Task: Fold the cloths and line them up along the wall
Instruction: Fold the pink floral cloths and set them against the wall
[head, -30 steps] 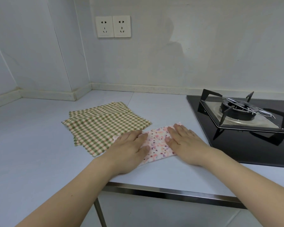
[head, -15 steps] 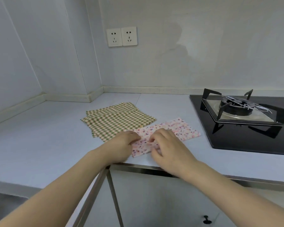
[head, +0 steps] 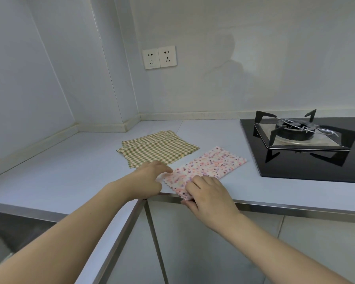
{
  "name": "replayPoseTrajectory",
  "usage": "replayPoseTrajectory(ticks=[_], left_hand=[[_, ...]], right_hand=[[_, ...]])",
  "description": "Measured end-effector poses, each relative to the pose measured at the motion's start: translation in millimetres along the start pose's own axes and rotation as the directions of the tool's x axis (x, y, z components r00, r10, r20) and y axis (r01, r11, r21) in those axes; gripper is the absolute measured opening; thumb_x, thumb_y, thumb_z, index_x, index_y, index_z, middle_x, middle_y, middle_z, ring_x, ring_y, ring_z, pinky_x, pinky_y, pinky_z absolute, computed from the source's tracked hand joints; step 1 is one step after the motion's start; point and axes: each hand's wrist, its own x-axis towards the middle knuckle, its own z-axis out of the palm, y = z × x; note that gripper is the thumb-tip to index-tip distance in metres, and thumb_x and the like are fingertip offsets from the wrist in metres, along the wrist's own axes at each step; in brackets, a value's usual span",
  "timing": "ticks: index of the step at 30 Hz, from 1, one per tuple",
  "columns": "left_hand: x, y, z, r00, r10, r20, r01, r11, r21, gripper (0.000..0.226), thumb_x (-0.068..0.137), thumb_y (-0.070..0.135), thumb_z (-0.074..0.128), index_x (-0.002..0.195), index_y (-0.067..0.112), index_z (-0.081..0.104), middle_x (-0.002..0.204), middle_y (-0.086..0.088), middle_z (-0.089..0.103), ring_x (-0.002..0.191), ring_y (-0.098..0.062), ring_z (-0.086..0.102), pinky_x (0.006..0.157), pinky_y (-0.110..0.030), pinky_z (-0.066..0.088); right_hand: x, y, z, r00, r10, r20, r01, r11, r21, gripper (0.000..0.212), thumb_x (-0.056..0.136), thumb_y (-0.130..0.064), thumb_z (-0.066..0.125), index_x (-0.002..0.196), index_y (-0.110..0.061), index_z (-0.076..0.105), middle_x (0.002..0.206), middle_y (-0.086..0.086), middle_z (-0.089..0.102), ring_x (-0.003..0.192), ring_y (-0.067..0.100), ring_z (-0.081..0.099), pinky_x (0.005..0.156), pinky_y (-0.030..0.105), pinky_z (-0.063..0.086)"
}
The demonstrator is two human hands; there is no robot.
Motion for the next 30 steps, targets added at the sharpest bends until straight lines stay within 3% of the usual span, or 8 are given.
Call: replayPoseTrajectory(ticks=[3, 7, 12, 16, 19, 23, 26, 30], left_hand=[[-3, 9, 4, 0.992, 0.062, 0.108, -0.068, 0.996, 0.059, 0.069, 0.079, 0.034, 0.062, 0.142, 0.038, 0.036, 0.148, 0.012, 0.025, 0.136, -0.016, 0.018, 0.113, -0.042, 0.025], [5, 12, -2, 0.990, 0.128, 0.062, -0.131, 0.990, 0.056, 0.037, 0.086, 0.035, 0.066, 0.121, 0.036, 0.057, 0.142, 0.015, 0.040, 0.129, -0.006, 0.029, 0.110, -0.031, 0.027], [22, 23, -26, 0.999, 0.012, 0.035, 0.007, 0.870, -0.493, 0.016, 0.089, 0.028, 0.067, 0.104, 0.024, 0.070, 0.104, 0.016, 0.069, 0.094, 0.003, 0.061, 0.092, -0.024, 0.043], [64, 39, -11, 0.997, -0.056, -0.051, 0.012, 0.784, -0.621, 0.020, 0.091, 0.025, 0.064, 0.102, 0.009, 0.069, 0.102, -0.005, 0.072, 0.096, -0.023, 0.067, 0.094, -0.040, 0.051], [103, 59, 8, 0.975, -0.183, -0.130, 0.054, 0.753, -0.656, 0.019, 0.093, 0.024, 0.060, 0.096, 0.006, 0.064, 0.089, -0.009, 0.062, 0.075, -0.019, 0.057, 0.068, -0.029, 0.049], [140, 74, 29, 0.957, -0.209, -0.204, 0.095, 0.884, -0.458, 0.018, 0.095, 0.027, 0.053, 0.100, 0.013, 0.061, 0.077, 0.001, 0.057, 0.063, -0.016, 0.052, 0.061, -0.028, 0.048], [152, 72, 42, 0.956, -0.158, -0.249, 0.098, 0.967, -0.236, 0.019, 0.098, 0.031, 0.047, 0.107, 0.017, 0.058, 0.085, 0.002, 0.062, 0.076, -0.021, 0.059, 0.072, -0.033, 0.050], [159, 71, 45, 0.954, -0.095, -0.283, 0.065, 0.991, -0.114, 0.024, 0.099, 0.030, 0.044, 0.114, 0.015, 0.055, 0.080, 0.003, 0.055, 0.079, -0.020, 0.055, 0.067, -0.029, 0.039]], right_hand=[[-6, 5, -12, 0.999, -0.027, -0.026, 0.028, 0.999, 0.044, 0.018, 0.087, -0.035, 0.048, 0.078, -0.020, 0.052, 0.072, -0.005, 0.054, 0.064, 0.018, 0.051, 0.054, 0.028, 0.040], [-16, 18, -35, 0.995, 0.085, 0.058, -0.098, 0.952, 0.291, 0.020, 0.095, -0.039, 0.050, 0.087, -0.022, 0.055, 0.065, -0.009, 0.055, 0.059, 0.012, 0.048, 0.053, 0.027, 0.037], [-12, 43, -53, 0.929, 0.360, 0.085, -0.336, 0.725, 0.602, 0.010, 0.094, -0.034, 0.057, 0.088, -0.027, 0.058, 0.058, -0.011, 0.061, 0.057, 0.011, 0.057, 0.060, 0.027, 0.046], [6, 82, -50, 0.853, 0.516, 0.075, -0.476, 0.712, 0.516, 0.016, 0.094, -0.038, 0.055, 0.085, -0.027, 0.063, 0.073, -0.007, 0.070, 0.071, 0.014, 0.065, 0.069, 0.039, 0.053], [18, 115, -43, 0.810, 0.577, 0.103, -0.568, 0.730, 0.380, 0.017, 0.095, -0.036, 0.052, 0.084, -0.028, 0.063, 0.074, -0.010, 0.067, 0.072, 0.013, 0.063, 0.069, 0.037, 0.052], [24, 141, -28, 0.807, 0.556, 0.201, -0.586, 0.797, 0.149, 0.019, 0.096, -0.034, 0.050, 0.092, -0.022, 0.065, 0.085, -0.006, 0.068, 0.086, 0.021, 0.060, 0.082, 0.039, 0.047], [25, 148, -14, 0.838, 0.512, 0.191, -0.518, 0.855, -0.019, 0.023, 0.096, -0.034, 0.046, 0.094, -0.022, 0.064, 0.091, -0.005, 0.068, 0.091, 0.021, 0.059, 0.089, 0.038, 0.039], [24, 151, -6, 0.860, 0.489, 0.143, -0.478, 0.872, -0.110, 0.028, 0.098, -0.038, 0.039, 0.095, -0.022, 0.061, 0.094, -0.006, 0.064, 0.091, 0.020, 0.053, 0.088, 0.038, 0.036]])
